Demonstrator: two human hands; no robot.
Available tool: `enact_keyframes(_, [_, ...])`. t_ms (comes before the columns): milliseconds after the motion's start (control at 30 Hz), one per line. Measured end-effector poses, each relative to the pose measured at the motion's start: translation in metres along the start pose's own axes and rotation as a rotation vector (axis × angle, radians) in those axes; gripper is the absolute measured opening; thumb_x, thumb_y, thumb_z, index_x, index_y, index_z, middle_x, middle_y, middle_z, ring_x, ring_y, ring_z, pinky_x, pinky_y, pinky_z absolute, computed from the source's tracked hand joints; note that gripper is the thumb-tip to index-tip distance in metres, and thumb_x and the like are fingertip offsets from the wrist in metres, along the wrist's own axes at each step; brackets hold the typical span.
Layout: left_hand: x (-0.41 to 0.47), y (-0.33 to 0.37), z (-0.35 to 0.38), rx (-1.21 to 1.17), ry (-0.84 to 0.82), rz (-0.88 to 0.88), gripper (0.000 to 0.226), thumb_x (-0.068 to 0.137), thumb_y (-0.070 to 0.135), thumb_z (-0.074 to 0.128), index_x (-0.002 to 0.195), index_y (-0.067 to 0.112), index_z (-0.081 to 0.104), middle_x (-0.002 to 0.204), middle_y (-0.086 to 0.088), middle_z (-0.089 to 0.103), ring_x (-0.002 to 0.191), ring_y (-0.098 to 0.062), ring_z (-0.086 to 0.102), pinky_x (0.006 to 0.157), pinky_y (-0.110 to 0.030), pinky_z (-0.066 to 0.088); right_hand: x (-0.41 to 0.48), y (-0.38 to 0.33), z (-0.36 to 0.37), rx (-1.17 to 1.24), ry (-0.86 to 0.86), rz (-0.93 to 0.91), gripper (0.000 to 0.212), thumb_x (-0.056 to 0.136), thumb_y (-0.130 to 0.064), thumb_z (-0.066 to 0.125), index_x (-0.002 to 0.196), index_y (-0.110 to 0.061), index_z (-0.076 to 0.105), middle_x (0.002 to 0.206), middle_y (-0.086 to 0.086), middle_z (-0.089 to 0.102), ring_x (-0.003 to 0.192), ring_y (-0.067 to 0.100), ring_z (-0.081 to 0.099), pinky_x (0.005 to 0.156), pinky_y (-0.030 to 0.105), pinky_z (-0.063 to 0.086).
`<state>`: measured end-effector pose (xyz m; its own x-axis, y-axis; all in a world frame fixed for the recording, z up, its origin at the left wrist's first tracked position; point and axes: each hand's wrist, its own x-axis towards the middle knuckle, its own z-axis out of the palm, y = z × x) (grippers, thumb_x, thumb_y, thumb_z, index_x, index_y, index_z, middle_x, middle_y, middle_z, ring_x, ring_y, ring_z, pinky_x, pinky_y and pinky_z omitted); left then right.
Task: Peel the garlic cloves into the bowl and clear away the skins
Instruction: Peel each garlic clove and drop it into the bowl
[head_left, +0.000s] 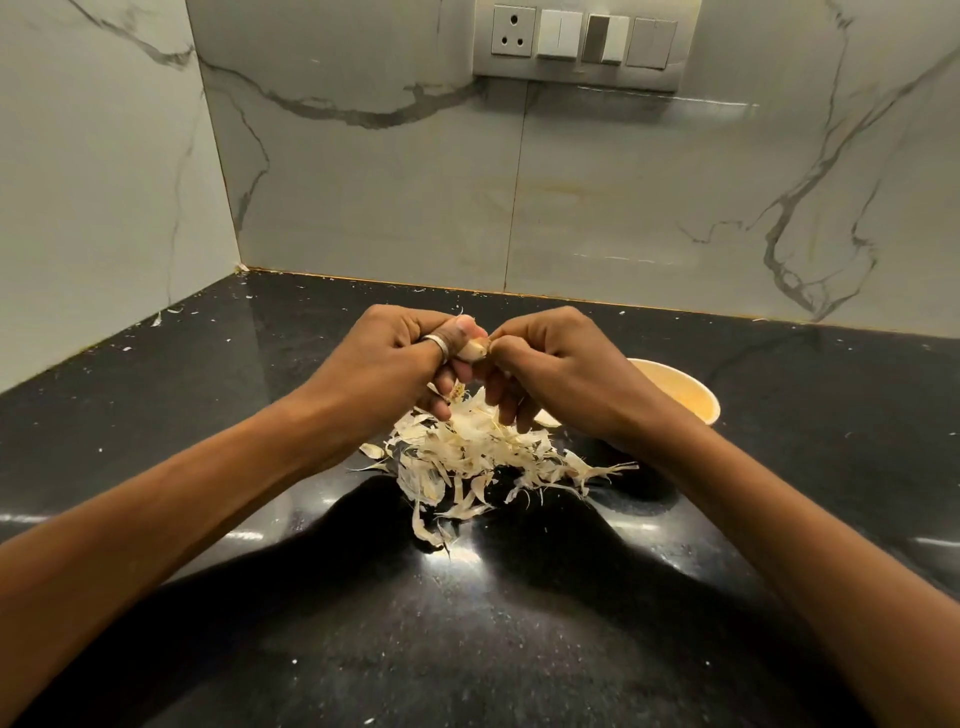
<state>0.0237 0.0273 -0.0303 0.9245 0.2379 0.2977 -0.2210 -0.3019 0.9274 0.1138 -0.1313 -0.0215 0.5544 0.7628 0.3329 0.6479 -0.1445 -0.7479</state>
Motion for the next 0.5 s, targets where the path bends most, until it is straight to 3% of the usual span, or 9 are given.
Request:
enact_keyframes(200, [0.0009, 0.0015, -0.0042, -0.006, -0.047, -0.035, 0.031, 0.103, 0.022, 0.051, 0.098, -0.003, 0.07, 0.068, -0.001, 0.06, 0.054, -0.004, 0.05, 0.049, -0.019, 0.05, 0.0003, -0.0015, -0.0056, 0.154, 0.012, 0.062, 0.022, 0.102, -0.007, 0.053, 0.097, 0.006, 0.069, 0.086, 0.022, 0.073, 0.068, 0.021, 0.069, 0.057, 0.025, 0.056])
enact_keyframes(400, [0.0003, 0.0036, -0.0054, 0.0, -0.1, -0.06, 0.032, 0.103, 0.023, 0.05, 0.106, -0.003, 0.069, 0.07, 0.0, 0.058, 0.059, -0.006, 0.05, 0.051, -0.02, 0.05, 0.0007, -0.0016, -0.0076, 0.126, 0.019, 0.048, 0.017, 0.102, -0.006, 0.055, 0.098, 0.004, 0.068, 0.083, 0.016, 0.073, 0.067, 0.019, 0.071, 0.057, 0.023, 0.055])
enact_keyframes(500, [0.0005, 0.0053, -0.0074, -0.027, -0.102, -0.069, 0.03, 0.102, 0.023, 0.049, 0.117, 0.008, 0.07, 0.076, -0.002, 0.059, 0.061, -0.007, 0.051, 0.052, -0.02, 0.05, 0.0005, -0.0023, -0.0111, 0.119, 0.027, 0.052, 0.016, 0.101, -0.008, 0.057, 0.098, 0.002, 0.069, 0.081, 0.01, 0.073, 0.067, 0.018, 0.072, 0.056, 0.022, 0.055])
